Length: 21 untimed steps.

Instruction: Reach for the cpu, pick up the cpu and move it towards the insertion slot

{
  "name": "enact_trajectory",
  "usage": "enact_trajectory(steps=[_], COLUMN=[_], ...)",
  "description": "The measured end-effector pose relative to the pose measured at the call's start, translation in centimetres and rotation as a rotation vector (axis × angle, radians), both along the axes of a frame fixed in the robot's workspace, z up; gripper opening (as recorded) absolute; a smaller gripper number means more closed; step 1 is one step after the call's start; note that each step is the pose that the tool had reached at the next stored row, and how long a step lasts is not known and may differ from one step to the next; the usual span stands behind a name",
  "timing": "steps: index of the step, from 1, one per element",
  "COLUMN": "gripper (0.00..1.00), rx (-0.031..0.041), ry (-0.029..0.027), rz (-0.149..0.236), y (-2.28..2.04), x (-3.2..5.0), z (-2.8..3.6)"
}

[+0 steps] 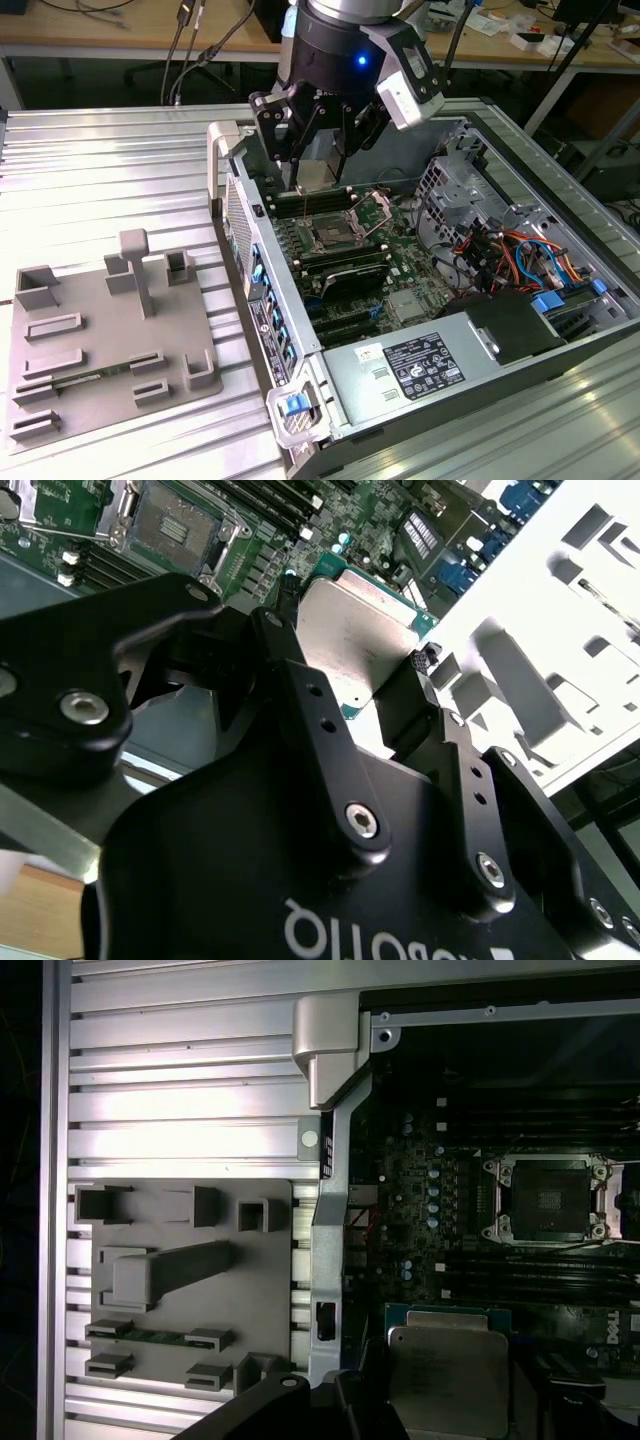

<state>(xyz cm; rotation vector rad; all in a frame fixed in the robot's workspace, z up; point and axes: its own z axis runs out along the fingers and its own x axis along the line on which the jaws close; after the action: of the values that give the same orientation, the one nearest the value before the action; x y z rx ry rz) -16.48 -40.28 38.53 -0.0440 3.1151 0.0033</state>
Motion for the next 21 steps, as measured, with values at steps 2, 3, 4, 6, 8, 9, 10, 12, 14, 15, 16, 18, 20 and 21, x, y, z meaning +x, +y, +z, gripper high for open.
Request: enact_trajectory(steps=[2, 3, 4, 6, 8, 9, 10, 12, 14, 15, 16, 18, 20, 21], gripper=[0.55, 0.55, 0.55, 0.55, 0.55, 0.55, 0.55, 0.55, 0.55, 0.55, 0.55, 0.55, 0.55, 0.55], rx=[0.0000, 0.0000, 0.0000, 0.0000, 0.0000, 0.0000, 0.0000, 0.0000, 0.0000, 0.0000, 0.0000, 0.0000, 0.0000, 0.0000], ry=[0.0000, 0.0000, 0.0000, 0.0000, 0.0000, 0.0000, 0.0000, 0.0000, 0.0000, 0.0000, 0.0000, 0.0000, 0.0000, 0.0000], rz=[0.000, 0.000, 0.000, 0.000, 0.000, 0.000, 0.000, 0.000, 0.000, 0.000, 0.000, 0.000, 0.000, 0.000], y=[0.00, 0.00, 0.00, 0.00, 0.00, 0.00, 0.00, 0.00, 0.00, 0.00, 0.00, 0.00, 0.00, 0.00], x=[0.11, 0.19, 0.24, 0.37, 0.46, 0.51, 0.56, 0.67, 0.80, 0.84, 0.89, 0.96, 1.07, 1.11], z=[0.00, -0.01, -0.01, -0.01, -0.01, -0.02, -0.02, -0.02, -0.03, -0.03, -0.03, -0.04, -0.04, -0.04])
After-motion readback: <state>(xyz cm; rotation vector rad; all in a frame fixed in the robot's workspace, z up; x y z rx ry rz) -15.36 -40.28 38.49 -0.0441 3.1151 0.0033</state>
